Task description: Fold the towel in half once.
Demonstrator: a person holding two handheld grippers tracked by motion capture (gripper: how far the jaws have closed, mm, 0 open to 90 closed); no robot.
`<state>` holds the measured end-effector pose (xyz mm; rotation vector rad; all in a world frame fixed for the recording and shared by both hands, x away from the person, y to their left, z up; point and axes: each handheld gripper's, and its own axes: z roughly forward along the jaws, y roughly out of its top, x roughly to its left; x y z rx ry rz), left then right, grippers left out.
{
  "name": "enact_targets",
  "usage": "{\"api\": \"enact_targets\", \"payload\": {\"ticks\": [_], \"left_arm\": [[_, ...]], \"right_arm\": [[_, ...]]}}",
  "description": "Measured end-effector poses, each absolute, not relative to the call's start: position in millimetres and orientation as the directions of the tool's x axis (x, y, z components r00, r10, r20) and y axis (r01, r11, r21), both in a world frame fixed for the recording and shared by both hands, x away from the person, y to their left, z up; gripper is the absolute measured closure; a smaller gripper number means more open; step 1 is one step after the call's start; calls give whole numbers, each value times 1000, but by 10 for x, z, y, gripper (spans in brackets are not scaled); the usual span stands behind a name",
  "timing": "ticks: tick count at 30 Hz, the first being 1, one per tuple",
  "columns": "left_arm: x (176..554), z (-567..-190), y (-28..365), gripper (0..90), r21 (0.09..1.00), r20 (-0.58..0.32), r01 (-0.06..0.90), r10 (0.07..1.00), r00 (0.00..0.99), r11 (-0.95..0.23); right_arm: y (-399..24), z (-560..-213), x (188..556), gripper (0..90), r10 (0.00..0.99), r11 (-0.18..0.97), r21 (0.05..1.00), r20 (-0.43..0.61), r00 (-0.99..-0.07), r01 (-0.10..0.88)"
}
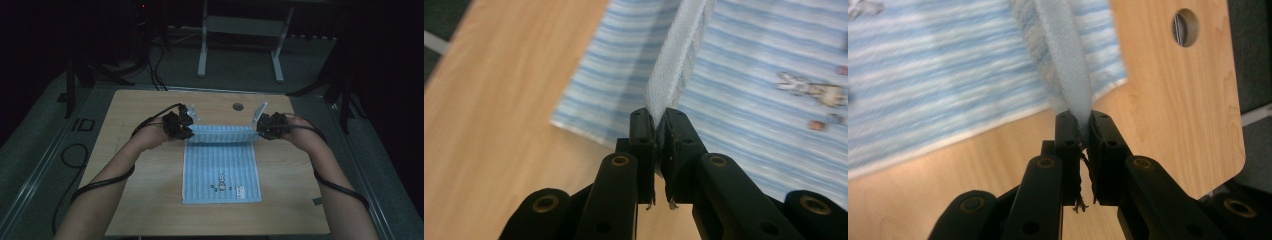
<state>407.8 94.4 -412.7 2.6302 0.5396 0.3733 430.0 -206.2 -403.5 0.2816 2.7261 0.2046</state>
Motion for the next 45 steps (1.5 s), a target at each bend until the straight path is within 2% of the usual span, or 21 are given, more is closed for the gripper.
{"api": "enact_targets", "payload": {"ticks": [2,10,19,27,39,40,41,45], "left_arm": [[4004,-4140,939,839,460,150,316,424,893,-830],[3674,-4169,885,838,404,158,274,361,919,-873],[3376,-4205,903,834,430,120,245,324,938,-869],[3195,-4483,840,834,387,92,230,285,954,-893],[3013,-4809,876,819,345,35,216,242,970,-913],[3000,-4828,876,795,338,24,213,234,972,-917],[2970,-4878,880,716,320,-13,211,218,976,-924],[2889,-4957,909,593,270,-37,196,193,980,-943]], "right_arm": [[-2071,-4067,4182,840,211,972,172,-357,-910,158],[-2066,-4035,3809,840,127,988,123,-322,-938,92],[-2149,-4076,3572,836,95,989,138,-262,-960,60],[-2167,-4345,3365,834,80,991,124,-225,-971,53],[-2175,-4775,3097,821,86,984,165,-123,-989,65],[-2173,-4819,3067,803,92,984,166,-114,-989,73],[-2165,-4872,3022,750,98,982,171,-73,-993,84],[-2177,-4932,2920,690,80,984,160,-22,-997,75]]}}
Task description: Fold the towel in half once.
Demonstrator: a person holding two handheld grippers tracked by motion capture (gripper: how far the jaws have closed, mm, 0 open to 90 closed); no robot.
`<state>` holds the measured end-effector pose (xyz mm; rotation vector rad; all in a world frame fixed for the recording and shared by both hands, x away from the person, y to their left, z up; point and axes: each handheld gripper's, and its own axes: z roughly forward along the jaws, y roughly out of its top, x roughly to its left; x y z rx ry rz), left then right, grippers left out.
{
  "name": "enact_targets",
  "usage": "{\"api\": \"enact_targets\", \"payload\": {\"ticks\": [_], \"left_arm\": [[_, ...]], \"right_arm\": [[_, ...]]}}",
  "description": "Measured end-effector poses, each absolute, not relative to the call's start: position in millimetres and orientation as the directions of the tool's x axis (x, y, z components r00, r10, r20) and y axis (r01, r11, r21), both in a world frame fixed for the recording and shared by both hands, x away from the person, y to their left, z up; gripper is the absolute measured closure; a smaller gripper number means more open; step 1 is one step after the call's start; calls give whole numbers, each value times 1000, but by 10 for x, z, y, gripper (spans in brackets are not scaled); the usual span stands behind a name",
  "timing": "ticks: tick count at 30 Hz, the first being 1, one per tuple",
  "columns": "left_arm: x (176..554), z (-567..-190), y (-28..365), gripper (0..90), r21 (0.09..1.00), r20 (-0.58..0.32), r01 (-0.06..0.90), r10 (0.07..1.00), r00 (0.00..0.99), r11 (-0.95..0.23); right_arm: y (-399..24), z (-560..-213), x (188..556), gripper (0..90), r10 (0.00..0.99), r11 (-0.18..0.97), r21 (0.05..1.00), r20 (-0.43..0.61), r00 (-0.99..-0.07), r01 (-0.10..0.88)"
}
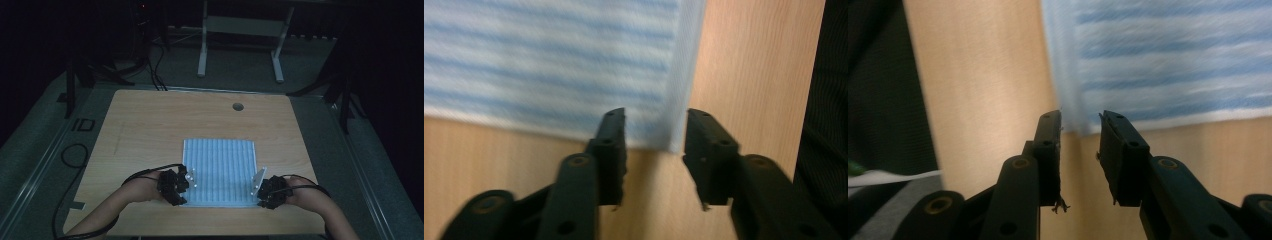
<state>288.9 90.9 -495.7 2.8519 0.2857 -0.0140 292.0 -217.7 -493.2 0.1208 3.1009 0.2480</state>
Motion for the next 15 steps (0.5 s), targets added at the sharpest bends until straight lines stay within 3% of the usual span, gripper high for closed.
{"api": "enact_targets", "payload": {"ticks": [11,15], "left_arm": [[3050,-4906,1023,553,281,16,262,278,960,-923],[3178,-4870,1072,490,301,40,273,299,954,-913]], "right_arm": [[-2270,-4769,3119,599,122,980,170,-83,-989,107],[-2273,-4686,3311,583,137,979,167,-103,-985,119]]}}
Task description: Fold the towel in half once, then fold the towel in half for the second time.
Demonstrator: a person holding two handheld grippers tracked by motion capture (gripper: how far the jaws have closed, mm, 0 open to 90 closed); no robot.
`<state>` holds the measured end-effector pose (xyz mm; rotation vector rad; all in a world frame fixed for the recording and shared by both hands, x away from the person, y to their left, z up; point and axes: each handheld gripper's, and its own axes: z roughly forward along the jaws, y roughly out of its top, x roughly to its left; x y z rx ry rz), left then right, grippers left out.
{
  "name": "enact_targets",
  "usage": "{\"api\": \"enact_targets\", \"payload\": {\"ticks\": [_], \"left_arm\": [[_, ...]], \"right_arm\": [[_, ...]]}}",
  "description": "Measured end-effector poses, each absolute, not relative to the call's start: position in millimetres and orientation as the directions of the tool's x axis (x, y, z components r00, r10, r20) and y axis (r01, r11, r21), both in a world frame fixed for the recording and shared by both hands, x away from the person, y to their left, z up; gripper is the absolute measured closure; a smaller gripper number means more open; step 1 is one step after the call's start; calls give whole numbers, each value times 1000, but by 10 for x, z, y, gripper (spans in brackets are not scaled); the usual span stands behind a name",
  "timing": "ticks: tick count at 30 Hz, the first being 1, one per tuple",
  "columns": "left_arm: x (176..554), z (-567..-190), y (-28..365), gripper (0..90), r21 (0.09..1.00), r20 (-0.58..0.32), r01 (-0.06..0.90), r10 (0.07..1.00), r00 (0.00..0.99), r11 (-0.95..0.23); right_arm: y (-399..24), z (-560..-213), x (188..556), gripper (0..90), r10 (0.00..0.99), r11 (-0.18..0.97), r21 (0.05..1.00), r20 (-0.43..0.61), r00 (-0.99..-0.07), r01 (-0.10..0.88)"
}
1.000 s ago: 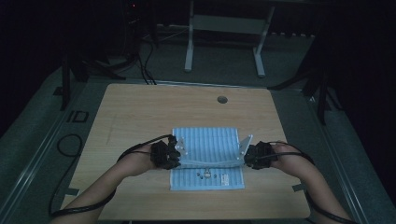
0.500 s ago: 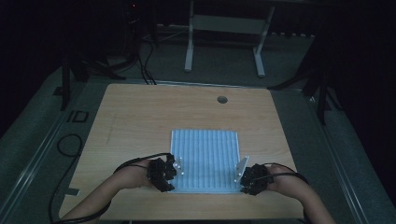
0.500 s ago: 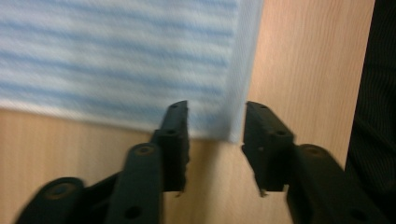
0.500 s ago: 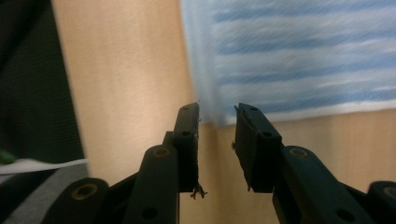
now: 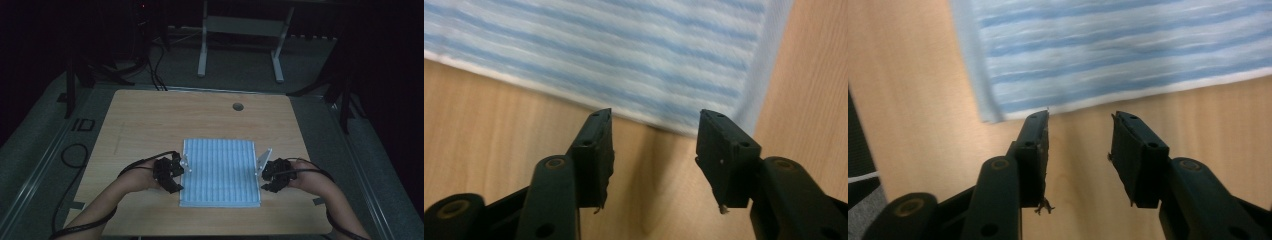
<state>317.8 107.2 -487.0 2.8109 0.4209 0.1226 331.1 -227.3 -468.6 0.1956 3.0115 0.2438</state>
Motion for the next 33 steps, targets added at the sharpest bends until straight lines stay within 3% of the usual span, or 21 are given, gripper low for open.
{"api": "enact_targets", "payload": {"ticks": [10,18,33], "left_arm": [[3601,-4795,1158,465,353,-10,353,374,927,-866],[3955,-4759,1152,464,325,18,389,416,909,-862],[4653,-4911,1017,428,319,89,490,541,836,-811]], "right_arm": [[-2293,-4593,3798,556,164,977,156,-109,-980,146],[-2294,-4575,4159,557,200,968,170,-88,-976,183],[-2086,-4634,4875,595,297,942,210,-162,-941,261]]}}
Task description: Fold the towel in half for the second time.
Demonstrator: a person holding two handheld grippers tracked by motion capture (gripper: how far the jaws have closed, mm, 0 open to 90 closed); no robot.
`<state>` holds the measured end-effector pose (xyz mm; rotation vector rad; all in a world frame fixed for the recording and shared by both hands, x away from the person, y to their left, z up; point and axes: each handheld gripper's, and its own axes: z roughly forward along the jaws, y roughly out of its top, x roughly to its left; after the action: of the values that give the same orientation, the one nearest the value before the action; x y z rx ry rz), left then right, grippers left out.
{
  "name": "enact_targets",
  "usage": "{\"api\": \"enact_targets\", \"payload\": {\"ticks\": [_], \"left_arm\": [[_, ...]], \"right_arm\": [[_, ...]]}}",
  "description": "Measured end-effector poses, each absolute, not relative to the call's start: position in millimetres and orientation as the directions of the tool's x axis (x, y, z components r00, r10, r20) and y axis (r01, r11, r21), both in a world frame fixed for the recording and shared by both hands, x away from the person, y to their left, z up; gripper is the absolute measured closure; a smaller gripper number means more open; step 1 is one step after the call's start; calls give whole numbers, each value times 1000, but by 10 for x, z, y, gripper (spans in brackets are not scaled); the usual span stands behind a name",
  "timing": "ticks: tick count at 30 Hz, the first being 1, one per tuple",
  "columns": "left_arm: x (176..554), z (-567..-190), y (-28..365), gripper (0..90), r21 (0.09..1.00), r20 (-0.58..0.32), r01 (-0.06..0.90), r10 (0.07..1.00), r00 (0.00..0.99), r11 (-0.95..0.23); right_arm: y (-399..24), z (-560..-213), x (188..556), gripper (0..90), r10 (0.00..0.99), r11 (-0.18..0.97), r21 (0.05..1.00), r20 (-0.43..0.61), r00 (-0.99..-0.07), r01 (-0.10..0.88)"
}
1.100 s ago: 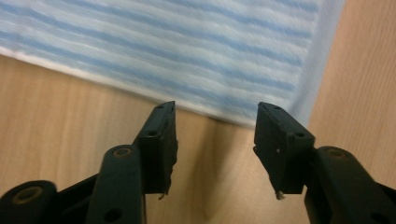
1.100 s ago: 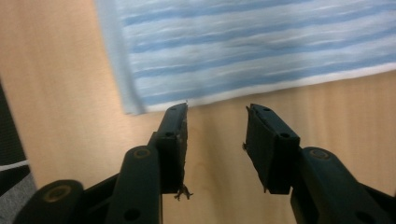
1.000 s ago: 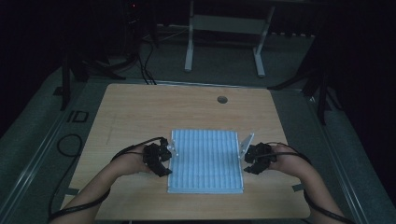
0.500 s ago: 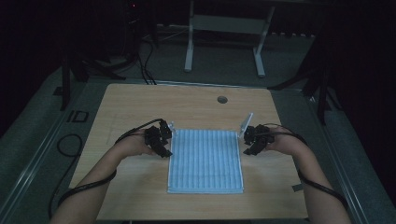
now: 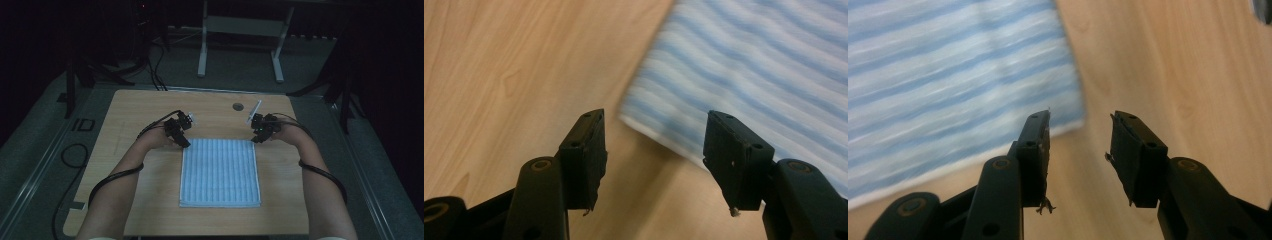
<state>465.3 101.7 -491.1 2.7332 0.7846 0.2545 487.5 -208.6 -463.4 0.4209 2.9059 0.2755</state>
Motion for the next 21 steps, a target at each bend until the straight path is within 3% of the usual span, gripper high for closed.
{"api": "enact_targets", "payload": {"ticks": [14,21], "left_arm": [[4880,-5125,949,429,260,47,523,551,833,-812],[4936,-5213,968,430,265,3,543,564,826,-797]], "right_arm": [[-1908,-5116,5032,625,254,967,32,-156,-954,253],[-1884,-5140,5028,597,224,975,27,-163,-961,223]]}}
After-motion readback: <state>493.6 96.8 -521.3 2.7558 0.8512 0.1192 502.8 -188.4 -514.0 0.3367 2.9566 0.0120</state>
